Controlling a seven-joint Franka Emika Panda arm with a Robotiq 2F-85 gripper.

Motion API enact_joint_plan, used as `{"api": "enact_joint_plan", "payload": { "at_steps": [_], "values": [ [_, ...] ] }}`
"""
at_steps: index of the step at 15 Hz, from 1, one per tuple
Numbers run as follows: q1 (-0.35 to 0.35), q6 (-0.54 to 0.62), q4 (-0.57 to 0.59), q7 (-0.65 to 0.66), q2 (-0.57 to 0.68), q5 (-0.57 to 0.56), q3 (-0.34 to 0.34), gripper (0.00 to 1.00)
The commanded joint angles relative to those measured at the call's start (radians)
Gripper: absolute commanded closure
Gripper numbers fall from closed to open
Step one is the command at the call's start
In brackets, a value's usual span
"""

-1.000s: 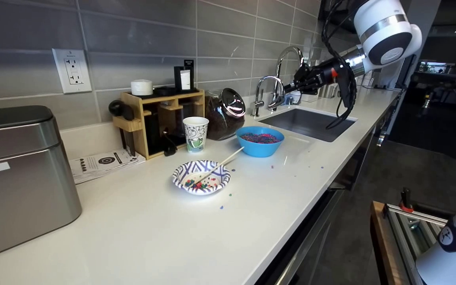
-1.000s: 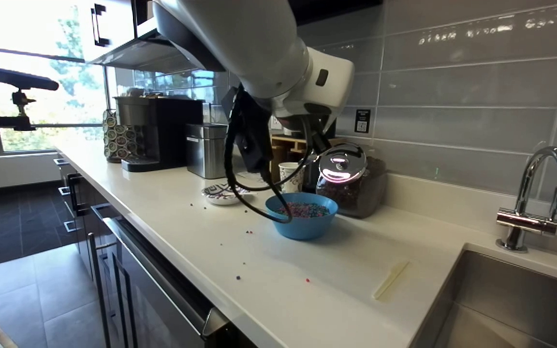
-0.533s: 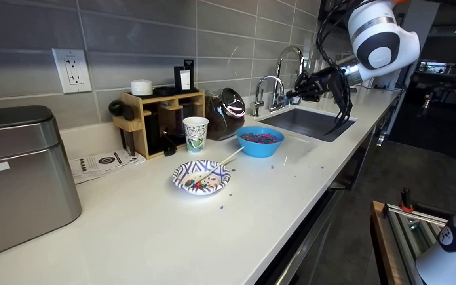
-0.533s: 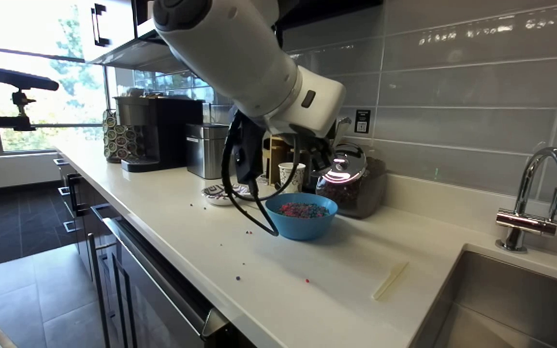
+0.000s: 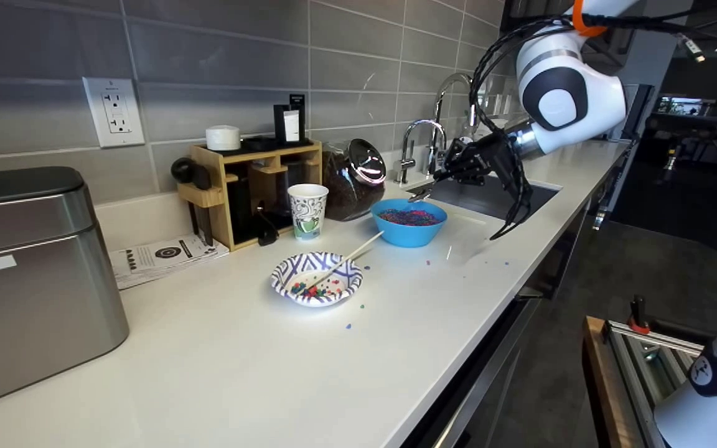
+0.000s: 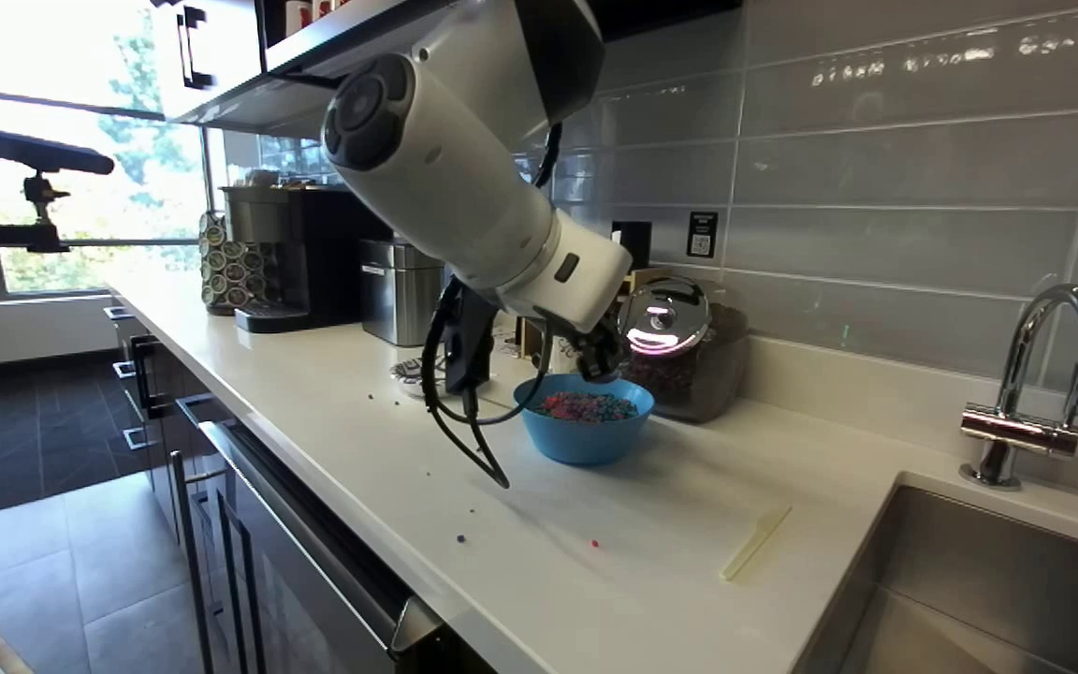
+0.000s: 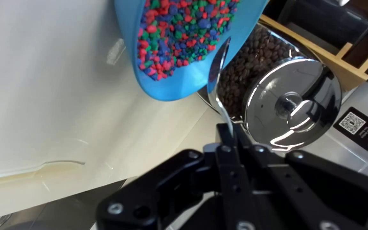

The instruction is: Scoop up the contents of the blue bowl and put them into the white bowl

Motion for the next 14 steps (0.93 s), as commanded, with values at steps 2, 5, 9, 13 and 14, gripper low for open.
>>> {"api": "enact_joint_plan", "payload": {
  "at_steps": [2, 5, 9, 13, 14],
  "values": [
    [-0.007, 0.023, 0.094, -0.159, 0.137, 0.191, 0.042, 1.0],
    [0.001, 0.023, 0.133, -0.234, 0.21, 0.27, 0.053, 1.0],
    [0.008, 0.02, 0.173, -0.298, 0.288, 0.335, 0.057, 1.0],
    [0.015, 0.019, 0.188, -0.306, 0.307, 0.347, 0.059, 1.0],
    [0.015, 0.02, 0.189, -0.308, 0.309, 0.345, 0.059, 1.0]
  ]
}}
